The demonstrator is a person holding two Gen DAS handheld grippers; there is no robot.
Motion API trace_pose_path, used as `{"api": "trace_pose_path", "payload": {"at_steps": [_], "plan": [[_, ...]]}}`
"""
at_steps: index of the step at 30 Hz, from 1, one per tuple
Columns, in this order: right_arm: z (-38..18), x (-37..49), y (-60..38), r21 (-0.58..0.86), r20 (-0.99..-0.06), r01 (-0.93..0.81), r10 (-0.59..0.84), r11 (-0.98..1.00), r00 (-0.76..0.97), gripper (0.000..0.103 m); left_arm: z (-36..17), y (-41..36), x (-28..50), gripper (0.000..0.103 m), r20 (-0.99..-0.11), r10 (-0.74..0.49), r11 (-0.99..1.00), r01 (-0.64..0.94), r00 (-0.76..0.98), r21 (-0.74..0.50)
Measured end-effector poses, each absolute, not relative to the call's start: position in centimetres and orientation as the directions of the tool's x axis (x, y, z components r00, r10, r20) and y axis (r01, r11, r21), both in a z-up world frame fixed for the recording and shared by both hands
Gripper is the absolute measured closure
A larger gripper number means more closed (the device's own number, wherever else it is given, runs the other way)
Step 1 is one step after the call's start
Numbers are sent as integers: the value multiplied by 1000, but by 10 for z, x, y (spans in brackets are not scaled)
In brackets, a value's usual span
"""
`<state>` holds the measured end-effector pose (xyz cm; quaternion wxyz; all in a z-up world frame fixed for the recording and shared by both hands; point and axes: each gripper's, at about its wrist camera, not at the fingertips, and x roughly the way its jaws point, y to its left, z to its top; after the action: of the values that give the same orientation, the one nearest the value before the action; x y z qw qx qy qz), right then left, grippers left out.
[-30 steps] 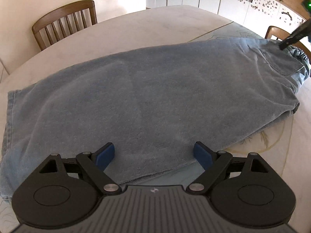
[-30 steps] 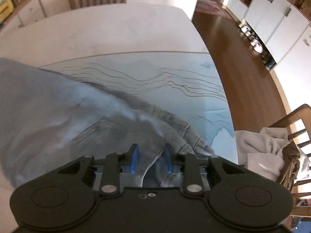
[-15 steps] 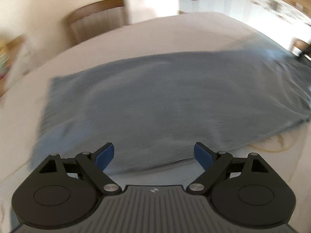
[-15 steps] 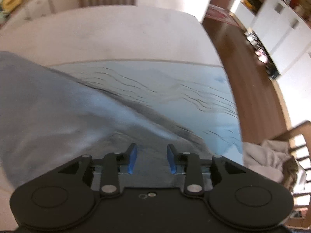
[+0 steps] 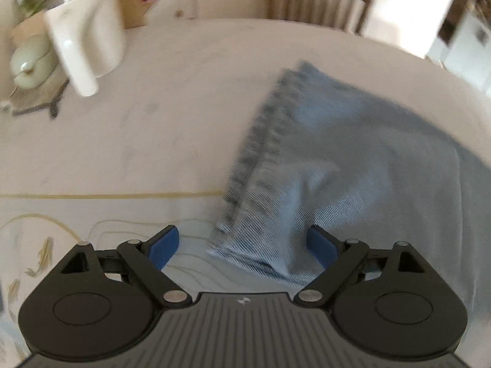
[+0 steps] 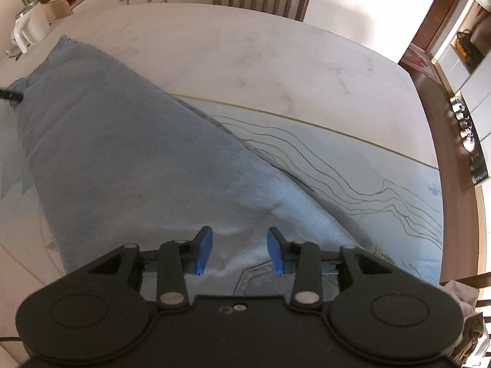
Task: Fold clothes
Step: 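Grasp the jeans leg hem with the left gripper and lift it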
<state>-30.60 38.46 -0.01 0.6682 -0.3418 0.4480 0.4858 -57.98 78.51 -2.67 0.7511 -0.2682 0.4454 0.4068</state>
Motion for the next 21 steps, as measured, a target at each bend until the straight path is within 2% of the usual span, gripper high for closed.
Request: {"api": "trace_pose_path", "payload": {"at_steps": [4, 12, 16, 21], "plan": [[1, -306, 393, -7, -932, -961, 346, 276, 106, 0, -25, 784, -589, 17, -886, 384, 494, -868, 261, -41], [-8, -319, 414, -37, -935, -978, 338, 206, 107, 0, -26, 787, -607, 17, -889, 399, 422, -905, 225, -40], [-18, -322, 409, -40, -943, -980, 316, 194, 101, 0, -20, 777, -604, 18, -890, 335, 490, -864, 311, -117], [-22, -320, 407, -31, -945, -978, 313, 207, 96, 0, -20, 771, -581, 18, -902, 352, 513, -858, 251, -38]]}}
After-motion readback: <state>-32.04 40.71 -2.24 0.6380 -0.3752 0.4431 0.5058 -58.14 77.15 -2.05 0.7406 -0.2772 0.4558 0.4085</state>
